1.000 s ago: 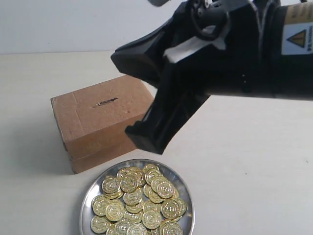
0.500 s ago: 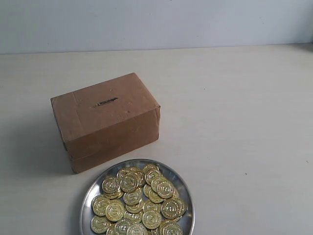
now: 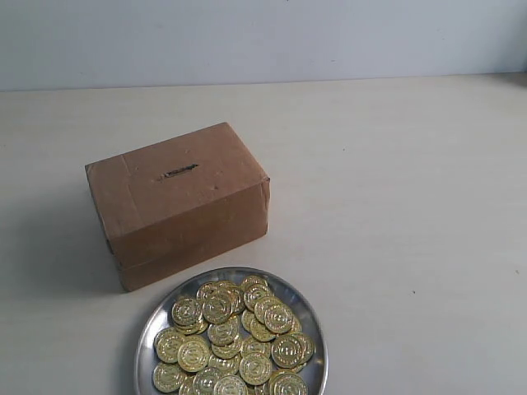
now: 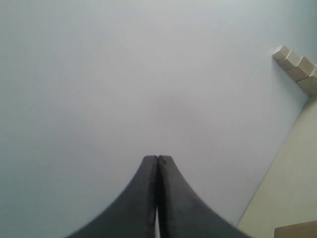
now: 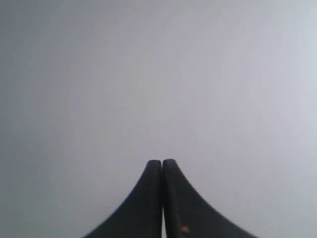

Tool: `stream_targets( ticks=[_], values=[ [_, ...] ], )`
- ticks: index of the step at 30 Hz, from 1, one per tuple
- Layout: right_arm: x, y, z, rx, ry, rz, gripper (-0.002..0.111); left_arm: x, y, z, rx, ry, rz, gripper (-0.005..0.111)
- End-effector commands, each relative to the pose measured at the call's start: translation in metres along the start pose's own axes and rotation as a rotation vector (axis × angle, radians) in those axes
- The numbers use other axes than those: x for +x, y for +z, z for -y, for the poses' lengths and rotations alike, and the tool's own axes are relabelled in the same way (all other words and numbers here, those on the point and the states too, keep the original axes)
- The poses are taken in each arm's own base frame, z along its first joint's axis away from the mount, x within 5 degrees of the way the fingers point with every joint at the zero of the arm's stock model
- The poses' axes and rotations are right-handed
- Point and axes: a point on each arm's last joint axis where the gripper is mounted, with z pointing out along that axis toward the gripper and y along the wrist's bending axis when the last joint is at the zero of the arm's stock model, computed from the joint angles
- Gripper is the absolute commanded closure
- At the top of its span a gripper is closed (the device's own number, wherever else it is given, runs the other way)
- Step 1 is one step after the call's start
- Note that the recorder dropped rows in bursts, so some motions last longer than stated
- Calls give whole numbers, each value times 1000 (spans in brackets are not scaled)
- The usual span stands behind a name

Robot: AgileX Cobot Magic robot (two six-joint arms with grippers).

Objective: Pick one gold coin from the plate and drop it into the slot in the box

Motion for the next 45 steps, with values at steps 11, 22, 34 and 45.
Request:
stream_targets(
  ticks=[11, 22, 34, 45],
  values=[
    [-26, -60, -5, 109, -71, 187, 108, -35, -53, 30, -46, 126, 200, 107],
    [-26, -60, -6, 113, -75, 183, 108, -41, -63, 37, -65, 152, 233, 107],
    [-25, -60, -6, 111, -74, 181, 108, -40, -63, 37, -64, 164, 218, 107],
    [21, -45, -8, 106, -120, 48, 108, 57, -47, 46, 25, 535, -403, 107]
  ],
)
